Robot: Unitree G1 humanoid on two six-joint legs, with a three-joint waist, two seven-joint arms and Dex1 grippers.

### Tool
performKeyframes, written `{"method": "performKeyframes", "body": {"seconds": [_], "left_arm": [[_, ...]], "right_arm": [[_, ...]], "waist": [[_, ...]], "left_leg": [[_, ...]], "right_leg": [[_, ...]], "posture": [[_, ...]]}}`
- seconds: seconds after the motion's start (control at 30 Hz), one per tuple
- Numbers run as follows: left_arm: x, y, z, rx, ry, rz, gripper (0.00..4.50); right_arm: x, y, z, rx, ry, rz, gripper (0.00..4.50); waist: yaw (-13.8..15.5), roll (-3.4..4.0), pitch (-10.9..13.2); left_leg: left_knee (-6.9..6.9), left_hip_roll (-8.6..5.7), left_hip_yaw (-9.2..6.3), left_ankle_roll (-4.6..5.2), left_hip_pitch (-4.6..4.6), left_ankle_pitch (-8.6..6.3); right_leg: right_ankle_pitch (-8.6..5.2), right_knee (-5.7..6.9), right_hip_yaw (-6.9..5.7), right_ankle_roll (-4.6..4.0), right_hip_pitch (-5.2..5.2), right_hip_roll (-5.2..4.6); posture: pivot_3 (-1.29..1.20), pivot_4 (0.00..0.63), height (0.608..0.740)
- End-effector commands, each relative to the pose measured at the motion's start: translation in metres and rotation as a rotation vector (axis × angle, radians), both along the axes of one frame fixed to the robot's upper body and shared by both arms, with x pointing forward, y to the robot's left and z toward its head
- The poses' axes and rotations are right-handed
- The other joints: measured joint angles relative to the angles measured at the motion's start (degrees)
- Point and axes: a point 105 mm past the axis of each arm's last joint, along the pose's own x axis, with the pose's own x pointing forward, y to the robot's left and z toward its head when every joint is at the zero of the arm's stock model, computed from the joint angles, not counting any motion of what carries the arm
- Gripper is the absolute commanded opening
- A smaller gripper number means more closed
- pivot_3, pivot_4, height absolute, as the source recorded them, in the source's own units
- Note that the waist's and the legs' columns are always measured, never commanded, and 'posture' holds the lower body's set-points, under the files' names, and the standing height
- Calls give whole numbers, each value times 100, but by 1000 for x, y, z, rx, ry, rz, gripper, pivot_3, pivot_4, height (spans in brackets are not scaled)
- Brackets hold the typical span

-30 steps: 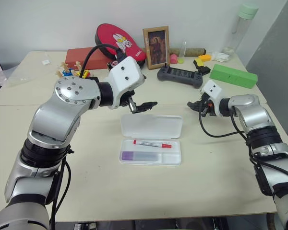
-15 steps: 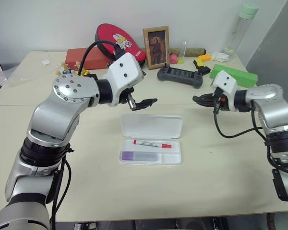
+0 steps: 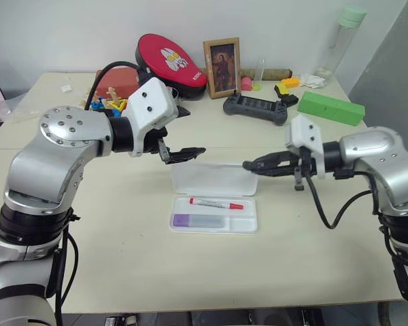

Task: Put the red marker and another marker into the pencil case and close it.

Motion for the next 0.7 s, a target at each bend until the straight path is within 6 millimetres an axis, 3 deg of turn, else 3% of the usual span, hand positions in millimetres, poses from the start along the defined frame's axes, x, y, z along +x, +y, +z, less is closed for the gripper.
{"method": "performKeyframes", "body": {"seconds": [0.03, 0.1, 0.33, 0.7], "left_arm": [[-16, 3, 4, 26, -1, -54, 4500], [-34, 6, -15, 92, 85, -109, 4500], [-67, 12, -51, 221, 235, -208, 4500], [-54, 12, -51, 232, 183, -185, 4500]], "right_arm": [[-7, 6, 3, 3, -22, 39, 280], [-15, 11, -11, -34, 6, 91, 280], [-22, 13, -39, -96, 67, 126, 280], [-26, 6, -76, -151, 159, 92, 280]], "waist": [[0, 0, 0], [-6, 0, -1], [1, 1, 1], [36, 1, 0]], "left_leg": [[1, 0, 0, 0, 0, 0], [1, 0, -1, 0, 0, 0], [0, 1, 3, 1, -1, -1], [21, 1, 2, 1, -1, -1]], "right_leg": [[0, 1, -1, 0, 0, 0], [0, 2, -1, 0, -1, 0], [0, 0, 3, 0, -2, 0], [3, 0, 4, 11, 4, 1]], "posture": [[0, 150, 740], [0, 150, 740], [0, 150, 740], [0, 150, 740]]}}
